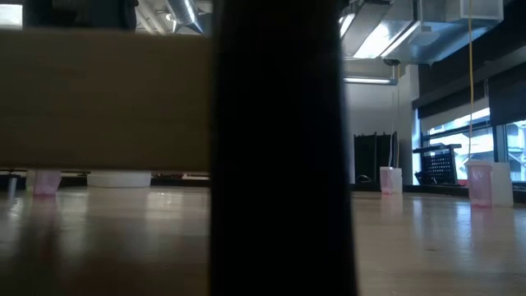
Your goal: Pick and place medicine bottles onto shelf by color
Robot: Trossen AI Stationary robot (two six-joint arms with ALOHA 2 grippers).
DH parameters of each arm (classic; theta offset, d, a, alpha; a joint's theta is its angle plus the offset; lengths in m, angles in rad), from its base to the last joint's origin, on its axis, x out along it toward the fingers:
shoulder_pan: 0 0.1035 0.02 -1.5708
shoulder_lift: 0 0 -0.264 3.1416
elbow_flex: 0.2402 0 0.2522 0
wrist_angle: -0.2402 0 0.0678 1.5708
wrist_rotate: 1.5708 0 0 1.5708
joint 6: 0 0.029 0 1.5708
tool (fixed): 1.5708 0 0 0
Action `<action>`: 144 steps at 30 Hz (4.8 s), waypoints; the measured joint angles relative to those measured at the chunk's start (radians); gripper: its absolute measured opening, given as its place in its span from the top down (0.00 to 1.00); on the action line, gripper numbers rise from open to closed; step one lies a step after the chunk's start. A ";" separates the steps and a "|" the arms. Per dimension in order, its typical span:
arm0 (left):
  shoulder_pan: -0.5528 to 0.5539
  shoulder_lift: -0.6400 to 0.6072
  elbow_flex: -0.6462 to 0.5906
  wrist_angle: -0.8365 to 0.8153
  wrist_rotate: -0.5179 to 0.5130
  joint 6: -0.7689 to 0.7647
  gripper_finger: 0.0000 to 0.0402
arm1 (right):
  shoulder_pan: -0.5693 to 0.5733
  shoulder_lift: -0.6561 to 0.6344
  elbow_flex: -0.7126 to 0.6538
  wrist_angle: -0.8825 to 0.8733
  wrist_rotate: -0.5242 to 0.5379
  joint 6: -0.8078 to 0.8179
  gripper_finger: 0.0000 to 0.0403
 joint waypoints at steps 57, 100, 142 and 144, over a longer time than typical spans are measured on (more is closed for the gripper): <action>-0.555 0.172 0.597 0.140 -0.041 0.920 0.72 | 0.000 0.000 0.000 -0.115 -0.313 -0.070 0.47; -0.659 0.362 0.595 0.219 -0.075 0.808 0.72 | 0.000 0.000 0.000 -0.109 -0.311 -0.070 0.47; -0.657 0.391 0.596 0.232 -0.076 0.792 0.62 | 0.000 0.000 0.000 -0.109 -0.313 -0.070 0.47; -0.657 0.393 0.596 0.234 -0.076 0.792 0.60 | 0.000 0.000 0.000 -0.109 -0.313 -0.070 0.47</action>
